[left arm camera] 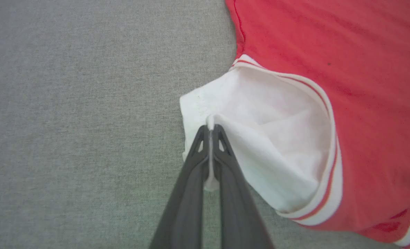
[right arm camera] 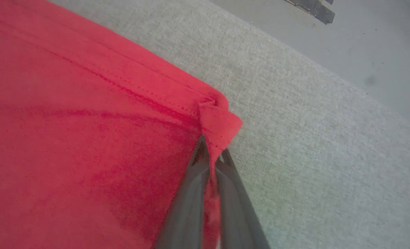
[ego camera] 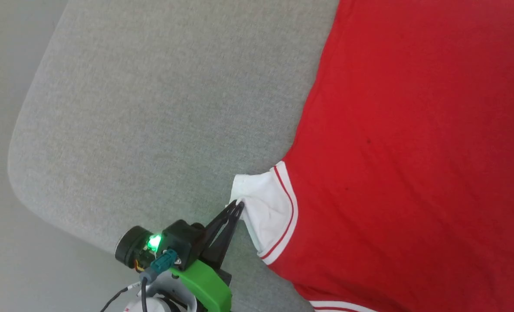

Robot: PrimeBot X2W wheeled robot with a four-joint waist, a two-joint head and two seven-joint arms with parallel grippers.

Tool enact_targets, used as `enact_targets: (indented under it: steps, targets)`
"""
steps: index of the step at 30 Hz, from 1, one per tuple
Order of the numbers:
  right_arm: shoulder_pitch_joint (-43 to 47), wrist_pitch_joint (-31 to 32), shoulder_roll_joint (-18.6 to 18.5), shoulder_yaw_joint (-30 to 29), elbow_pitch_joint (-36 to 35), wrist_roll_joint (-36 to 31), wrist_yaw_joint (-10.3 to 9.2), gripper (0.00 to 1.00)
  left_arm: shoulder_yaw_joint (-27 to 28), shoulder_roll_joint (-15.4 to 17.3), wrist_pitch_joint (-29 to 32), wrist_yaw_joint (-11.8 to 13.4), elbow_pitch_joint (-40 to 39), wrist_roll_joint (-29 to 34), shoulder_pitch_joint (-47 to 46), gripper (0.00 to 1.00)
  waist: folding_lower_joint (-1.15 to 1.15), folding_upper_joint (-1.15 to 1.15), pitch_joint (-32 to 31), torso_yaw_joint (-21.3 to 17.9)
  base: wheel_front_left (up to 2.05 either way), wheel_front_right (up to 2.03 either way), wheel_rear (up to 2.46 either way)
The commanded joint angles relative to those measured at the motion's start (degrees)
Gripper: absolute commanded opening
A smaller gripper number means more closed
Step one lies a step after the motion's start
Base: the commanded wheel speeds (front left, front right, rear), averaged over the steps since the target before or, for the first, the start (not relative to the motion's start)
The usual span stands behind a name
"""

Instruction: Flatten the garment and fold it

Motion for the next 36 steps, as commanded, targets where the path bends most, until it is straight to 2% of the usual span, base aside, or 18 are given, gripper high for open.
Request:
enact_targets:
  steps: [1, 3, 7, 10, 17, 22, 27, 31, 36]
  targets:
    - [3.75, 0.26, -0.62, 1.0, 2.2, 0.33, -0.1, 0.0, 0.26, 0.15, -0.22, 0.21, 0.4, -0.82, -0.54, 0.0, -0.01, 0.0, -3.6, -2.58, 0.0, 0.0, 0.0]
    - [7.45, -1.47, -0.28, 2.54, 2.67, 2.48, -0.1, 0.0, 0.75, 0.65, -0.27, 0.53, 1.83, -1.58, 0.39, 0.0, -0.01, 0.0, -8.19, -5.71, 0.0, 0.0, 0.0]
    - [12.21, -3.34, -0.08, 4.02, 1.24, 5.84, -0.1, 0.0, 1.6, 1.36, -0.6, 1.01, 3.25, -2.6, 1.83, 0.0, -0.01, 0.0, -12.54, -9.08, 0.0, 0.0, 0.0]
    - [16.51, -5.76, -0.13, 3.94, -1.41, 9.68, -0.1, 0.0, 2.23, 1.8, -1.01, 1.35, 4.43, -3.45, 3.03, 0.0, -0.01, 0.0, -15.6, -11.42, 0.0, 0.0, 0.0]
    - [29.23, -6.45, -1.37, 3.24, -9.93, 15.94, -0.1, 0.0, 3.02, 2.67, -1.82, 1.9, 6.53, -5.01, 5.95, 0.0, -0.01, 0.0, -21.38, -15.01, 0.0, 0.0, 0.0]
    - [39.91, -3.13, -2.29, 0.21, -17.61, 18.31, -0.1, 0.0, 3.38, 2.9, -2.37, 2.53, 7.24, -5.99, 8.04, 0.0, -0.01, 0.0, -24.36, -16.41, 0.0, 0.0, 0.0]
    - [50.93, 1.83, -1.91, -5.66, -25.64, 16.8, -0.1, 0.0, 3.61, 2.92, -2.95, 3.05, 7.54, -6.77, 9.65, 0.0, -0.01, 0.0, -26.62, -17.03, 0.0, 0.0, 0.0]
    - [59.82, 7.07, 1.09, -10.92, -32.49, 15.53, -0.1, 0.0, 3.96, 2.9, -3.56, 3.54, 7.74, -7.17, 10.32, 0.0, -0.01, 0.0, -27.37, -17.15, 0.0, 0.0, 0.0]
    - [67.3, 11.54, 5.61, -15.26, -37.75, 12.64, -0.1, 0.0, 3.82, 2.46, -3.93, 3.87, 8.14, -7.1, 9.9, 0.0, -0.01, 0.0, -27.68, -17.0, 0.0, 0.0, 0.0]
